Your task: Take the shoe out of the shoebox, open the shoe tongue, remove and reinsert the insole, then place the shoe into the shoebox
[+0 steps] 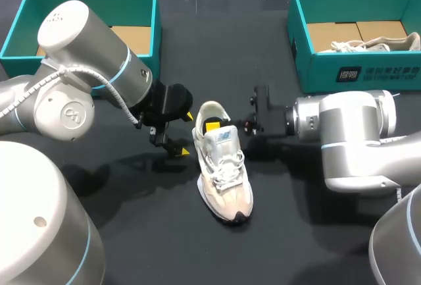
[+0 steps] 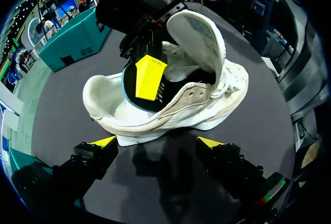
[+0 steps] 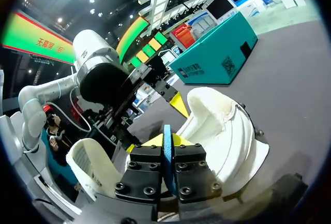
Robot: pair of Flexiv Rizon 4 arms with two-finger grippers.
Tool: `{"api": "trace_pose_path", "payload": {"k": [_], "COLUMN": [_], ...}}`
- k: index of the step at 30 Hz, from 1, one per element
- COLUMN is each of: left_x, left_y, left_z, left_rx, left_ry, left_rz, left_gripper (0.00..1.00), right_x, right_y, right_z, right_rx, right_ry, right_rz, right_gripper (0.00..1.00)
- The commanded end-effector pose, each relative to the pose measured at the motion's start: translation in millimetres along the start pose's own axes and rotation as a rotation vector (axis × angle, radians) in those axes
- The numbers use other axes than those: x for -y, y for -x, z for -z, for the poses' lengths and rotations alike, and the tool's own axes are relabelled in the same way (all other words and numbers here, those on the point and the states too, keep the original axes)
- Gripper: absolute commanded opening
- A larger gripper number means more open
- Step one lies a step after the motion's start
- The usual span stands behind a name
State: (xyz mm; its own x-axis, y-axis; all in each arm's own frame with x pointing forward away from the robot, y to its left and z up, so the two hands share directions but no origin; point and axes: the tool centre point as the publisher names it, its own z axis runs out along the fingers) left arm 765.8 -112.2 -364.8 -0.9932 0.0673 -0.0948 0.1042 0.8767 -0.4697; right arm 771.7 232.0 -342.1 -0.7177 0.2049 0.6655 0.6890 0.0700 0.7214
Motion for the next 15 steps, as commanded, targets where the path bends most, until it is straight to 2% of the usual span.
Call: {"api": "trace_pose_path", "payload": {"k": [1,2,4,6,9,11,15], "left_x": [0.0,0.0,0.0,0.0,0.0,0.0,0.0], "left_y": [-0.9,-0.9,-0.9,-0.9,-0.9,-0.9,-0.9], "left_z": [-0.5,-0.5,-0.5,-0.5,-0.5,-0.5,-0.5], "left_rx": [0.002,0.002,0.002,0.002,0.002,0.002,0.002], "left_ry": [0.002,0.002,0.002,0.002,0.002,0.002,0.002], "left_rz": [0.0,0.0,0.0,0.0,0.0,0.0,0.0], "left_gripper": [1.0,1.0,1.0,1.0,1.0,1.0,1.0], "right_x": [2.1,-0.3,-4.8,-9.2,-14.8,-18.0,-21.9], "right_y": [-4.5,-5.8,-7.4,-8.3,-9.2,-10.9,-14.6], "right_z": [1.5,1.6,1.6,1.2,0.8,0.9,2.4], "right_rx": [0.008,0.01,0.013,0.014,0.019,0.023,0.037], "right_ry": [0.006,0.005,0.003,-0.002,-0.01,-0.015,-0.024], "right_rz": [0.01,0.019,0.035,0.049,0.067,0.081,0.104], "right_gripper": [0.19,0.32,0.45,0.5,0.76,0.81,0.8]}}
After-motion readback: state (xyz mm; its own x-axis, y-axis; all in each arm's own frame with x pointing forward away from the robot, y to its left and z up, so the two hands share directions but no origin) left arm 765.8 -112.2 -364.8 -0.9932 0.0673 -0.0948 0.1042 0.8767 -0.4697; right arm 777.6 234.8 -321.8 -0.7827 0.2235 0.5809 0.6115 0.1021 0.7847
